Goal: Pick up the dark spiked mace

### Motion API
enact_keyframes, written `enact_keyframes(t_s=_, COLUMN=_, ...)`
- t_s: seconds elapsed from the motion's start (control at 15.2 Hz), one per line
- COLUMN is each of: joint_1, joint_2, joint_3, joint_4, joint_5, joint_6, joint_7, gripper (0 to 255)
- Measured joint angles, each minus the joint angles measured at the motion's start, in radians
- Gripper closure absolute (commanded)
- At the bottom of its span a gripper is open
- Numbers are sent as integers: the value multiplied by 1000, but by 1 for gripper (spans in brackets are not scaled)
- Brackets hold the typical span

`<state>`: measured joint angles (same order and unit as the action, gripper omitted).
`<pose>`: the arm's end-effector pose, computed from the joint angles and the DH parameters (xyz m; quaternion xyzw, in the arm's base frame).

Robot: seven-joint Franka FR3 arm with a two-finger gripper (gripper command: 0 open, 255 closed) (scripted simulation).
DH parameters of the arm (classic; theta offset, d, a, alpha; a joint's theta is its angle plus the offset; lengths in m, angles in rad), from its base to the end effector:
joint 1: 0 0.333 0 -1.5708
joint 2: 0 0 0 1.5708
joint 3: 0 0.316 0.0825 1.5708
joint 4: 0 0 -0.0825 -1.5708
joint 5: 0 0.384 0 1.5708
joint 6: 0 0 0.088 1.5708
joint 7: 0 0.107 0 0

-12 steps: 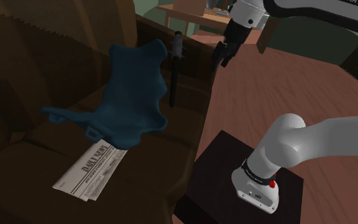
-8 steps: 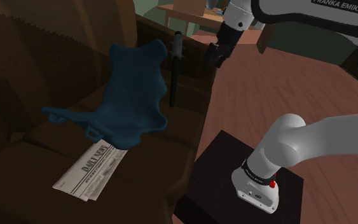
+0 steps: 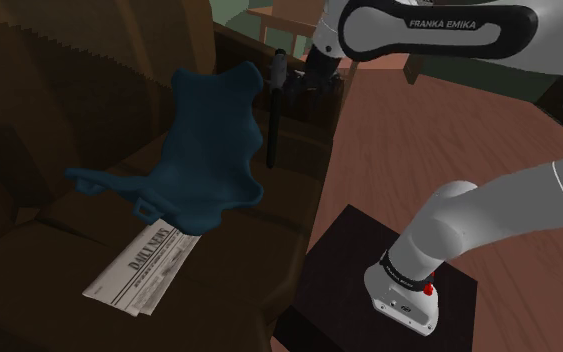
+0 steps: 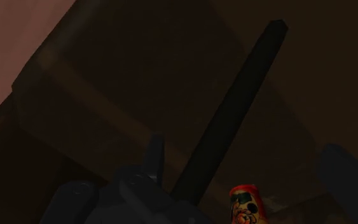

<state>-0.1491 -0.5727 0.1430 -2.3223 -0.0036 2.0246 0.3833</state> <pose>0.4059 0.0069 0.5745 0.9703 -0.1969 0.1396 0.0156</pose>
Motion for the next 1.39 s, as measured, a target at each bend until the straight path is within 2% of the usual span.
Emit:
enact_keyframes(t_s=0.4, joint_1=-100, joint_2=184, joint_3=70, joint_4=71, joint_5=-88, joint_6=166, joint_7=226, gripper=0)
enact_keyframes(t_s=0.79, joint_1=-199, joint_2=378, joint_3=119, joint_4=191, joint_5=-233, joint_6=272, joint_7=478, gripper=0)
enact_keyframes(t_s=1.39, joint_1=-218, joint_2=434, joint_3=128, joint_4=145, joint_5=-296, joint_6=372, joint_7=566, gripper=0)
